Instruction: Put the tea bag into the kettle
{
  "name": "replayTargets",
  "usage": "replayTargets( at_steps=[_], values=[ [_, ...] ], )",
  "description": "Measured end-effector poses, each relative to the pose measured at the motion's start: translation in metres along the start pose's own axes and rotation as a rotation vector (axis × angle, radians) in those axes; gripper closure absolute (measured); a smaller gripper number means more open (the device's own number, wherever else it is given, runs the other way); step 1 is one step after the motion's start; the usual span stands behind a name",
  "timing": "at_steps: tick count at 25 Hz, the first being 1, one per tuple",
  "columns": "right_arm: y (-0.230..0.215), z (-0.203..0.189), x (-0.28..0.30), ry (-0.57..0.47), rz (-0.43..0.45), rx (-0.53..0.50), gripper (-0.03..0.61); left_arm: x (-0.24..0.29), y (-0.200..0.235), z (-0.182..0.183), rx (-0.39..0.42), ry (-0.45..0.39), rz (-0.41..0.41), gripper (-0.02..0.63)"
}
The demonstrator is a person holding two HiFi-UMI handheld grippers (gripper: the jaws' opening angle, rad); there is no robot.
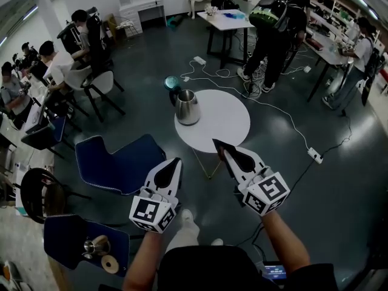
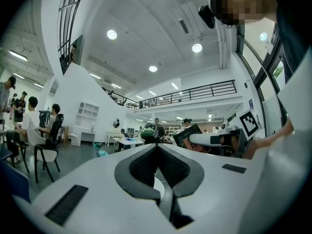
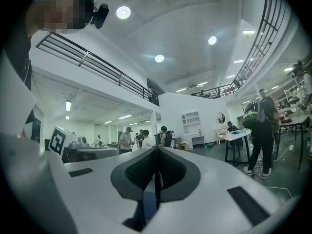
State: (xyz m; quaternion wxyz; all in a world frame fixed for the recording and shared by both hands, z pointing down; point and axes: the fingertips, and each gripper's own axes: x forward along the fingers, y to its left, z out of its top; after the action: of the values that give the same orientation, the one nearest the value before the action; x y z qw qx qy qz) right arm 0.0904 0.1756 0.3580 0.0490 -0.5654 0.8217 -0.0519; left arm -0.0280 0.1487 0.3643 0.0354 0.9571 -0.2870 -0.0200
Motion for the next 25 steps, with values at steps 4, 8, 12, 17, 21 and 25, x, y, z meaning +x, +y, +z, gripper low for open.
replayTargets(
  at_steps=[4, 8, 12, 17, 21, 25],
  values=[
    [-0.014, -0.003, 0.027, 0.003, -0.010, 0.010, 0.558, 0.017, 0.025, -0.005, -0.008, 0.014, 0.002, 0.598],
    [-0.025, -0.004, 0.051, 0.005, -0.015, 0.012, 0.558, 0.032, 0.048, -0.006, -0.018, 0.017, 0.002, 0.598],
    [-0.037, -0.003, 0.076, 0.004, -0.034, 0.017, 0.560, 0.050, 0.071, -0.002, -0.023, 0.013, -0.011, 0.598],
    [-0.048, -0.001, 0.111, 0.010, -0.061, 0.017, 0.558, 0.067, 0.105, 0.001, -0.033, 0.012, -0.030, 0.598],
    [-0.053, 0.005, 0.143, 0.012, -0.079, 0.006, 0.558, 0.076, 0.141, 0.012, -0.042, 0.001, -0.035, 0.598],
    [-0.054, 0.011, 0.182, 0.023, -0.093, -0.002, 0.558, 0.085, 0.181, 0.019, -0.057, -0.007, -0.044, 0.598]
  ],
)
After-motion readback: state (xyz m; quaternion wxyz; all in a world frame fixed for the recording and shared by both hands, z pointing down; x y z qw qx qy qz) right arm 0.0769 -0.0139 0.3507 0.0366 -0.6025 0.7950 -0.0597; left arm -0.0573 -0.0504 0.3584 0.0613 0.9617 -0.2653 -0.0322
